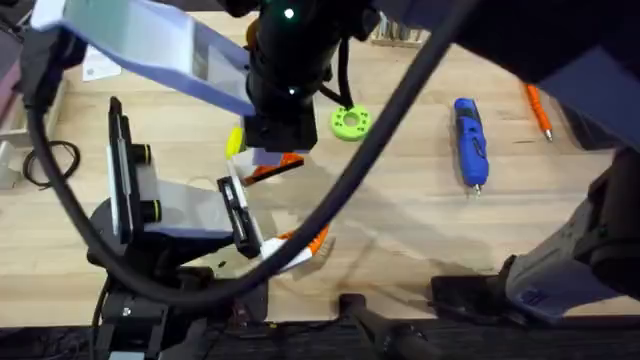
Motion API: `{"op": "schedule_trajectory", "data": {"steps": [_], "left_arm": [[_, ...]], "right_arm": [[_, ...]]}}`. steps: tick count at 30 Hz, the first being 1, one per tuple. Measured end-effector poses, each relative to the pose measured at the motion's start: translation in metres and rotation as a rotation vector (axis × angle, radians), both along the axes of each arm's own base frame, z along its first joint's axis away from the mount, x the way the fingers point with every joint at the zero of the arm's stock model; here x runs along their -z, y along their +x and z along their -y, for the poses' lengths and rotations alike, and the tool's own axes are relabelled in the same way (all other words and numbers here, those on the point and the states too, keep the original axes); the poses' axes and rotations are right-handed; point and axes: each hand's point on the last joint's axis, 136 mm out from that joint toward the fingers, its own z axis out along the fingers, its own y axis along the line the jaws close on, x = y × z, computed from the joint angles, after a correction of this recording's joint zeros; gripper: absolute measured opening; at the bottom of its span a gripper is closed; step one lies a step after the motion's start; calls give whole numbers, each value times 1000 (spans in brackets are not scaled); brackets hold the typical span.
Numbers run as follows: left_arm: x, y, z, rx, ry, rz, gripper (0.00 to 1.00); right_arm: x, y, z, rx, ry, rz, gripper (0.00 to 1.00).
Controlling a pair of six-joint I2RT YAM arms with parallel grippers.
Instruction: Pick up the gripper from the table and insert it into the empty holder that is missing its gripper. Then pick up a screw, insert it into the mounting hole, and use the screwdriver to tighten it. Finally, clean up the table by picking up the vegetable and placing it into the bucket.
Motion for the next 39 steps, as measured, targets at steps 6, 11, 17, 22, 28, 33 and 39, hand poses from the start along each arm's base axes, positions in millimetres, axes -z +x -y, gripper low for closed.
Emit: {"op": "schedule_trajectory", "data": {"steps": [6, 11, 17, 22, 28, 33, 39], "left_arm": [[0, 0, 0, 0, 0, 0, 986], [0, 0, 0, 0, 0, 0, 986], [0, 0, 0, 0, 0, 0, 986], [0, 0, 0, 0, 0, 0, 985], [0, 0, 0, 0, 0, 0, 986], [0, 0, 0, 0, 0, 1, 986], [0, 0, 0, 0, 0, 0, 985]], "right_arm": [[0, -6, -3, -17, -1, 2, 6], [0, -7, -4, -18, -1, 2, 6], [0, -5, -3, -15, -5, 8, 6], [0, -5, -3, -15, -6, 9, 6], [0, -5, -3, -15, -6, 9, 6], [0, -5, -3, -14, -7, 11, 6], [0, -5, -3, -14, -7, 11, 6]]}}
